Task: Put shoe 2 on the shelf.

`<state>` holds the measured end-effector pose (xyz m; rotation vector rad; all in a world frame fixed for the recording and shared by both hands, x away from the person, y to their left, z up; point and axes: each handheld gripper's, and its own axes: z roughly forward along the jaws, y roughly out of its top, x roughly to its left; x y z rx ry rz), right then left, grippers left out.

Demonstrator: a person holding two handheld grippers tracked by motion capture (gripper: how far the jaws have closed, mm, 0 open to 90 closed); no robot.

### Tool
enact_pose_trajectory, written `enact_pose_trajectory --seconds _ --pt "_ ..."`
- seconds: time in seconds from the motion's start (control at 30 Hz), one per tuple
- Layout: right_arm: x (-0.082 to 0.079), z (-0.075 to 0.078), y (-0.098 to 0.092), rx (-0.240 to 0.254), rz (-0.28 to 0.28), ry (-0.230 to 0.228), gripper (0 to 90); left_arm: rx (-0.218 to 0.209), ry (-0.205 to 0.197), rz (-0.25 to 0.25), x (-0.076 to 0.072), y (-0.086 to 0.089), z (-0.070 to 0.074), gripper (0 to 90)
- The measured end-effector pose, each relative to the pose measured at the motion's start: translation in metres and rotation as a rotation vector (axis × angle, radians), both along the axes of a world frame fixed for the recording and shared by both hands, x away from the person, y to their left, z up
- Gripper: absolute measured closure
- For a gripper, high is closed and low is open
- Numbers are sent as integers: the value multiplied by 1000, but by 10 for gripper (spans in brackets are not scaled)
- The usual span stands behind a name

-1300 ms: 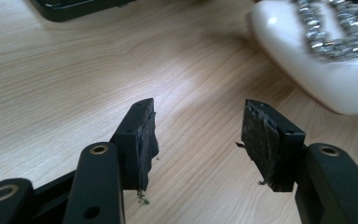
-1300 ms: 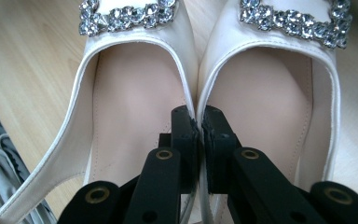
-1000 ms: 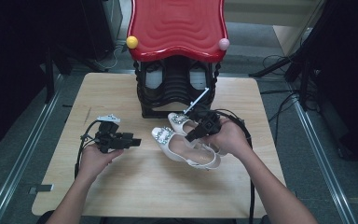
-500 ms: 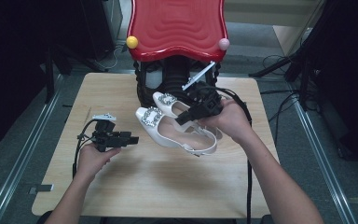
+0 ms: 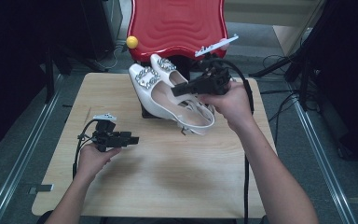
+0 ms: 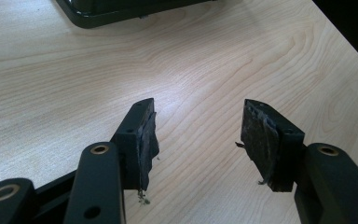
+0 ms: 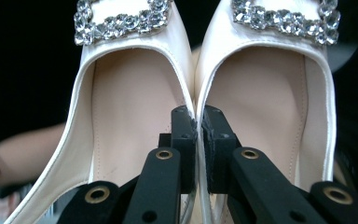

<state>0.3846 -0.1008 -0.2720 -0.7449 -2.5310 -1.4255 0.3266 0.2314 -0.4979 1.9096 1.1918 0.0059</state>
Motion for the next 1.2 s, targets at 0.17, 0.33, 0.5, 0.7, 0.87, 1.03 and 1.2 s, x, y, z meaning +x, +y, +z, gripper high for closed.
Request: enact_pose_trajectory --seconds 0.17,0.33,0.5,0.7,0.87,1.03,1.2 --pt "12 20 -3 103 -66 -4 857 2 3 -1 0 0 0 453" --pt "27 39 -3 171 -153 15 857 8 1 -8 0 0 0 453" --pt "40 55 -3 235 -228 35 858 12 5 -12 0 0 -1 453" --pt "55 74 -3 308 -298 60 858 10 4 -10 0 -2 -1 454" --pt "67 88 -7 370 -356 76 859 15 2 -19 0 -2 -1 454" --pt "76 100 -11 397 -419 74 858 25 -2 -17 0 -2 -1 454" --pt "89 108 -13 385 -488 62 858 19 -2 -23 0 -3 0 454"
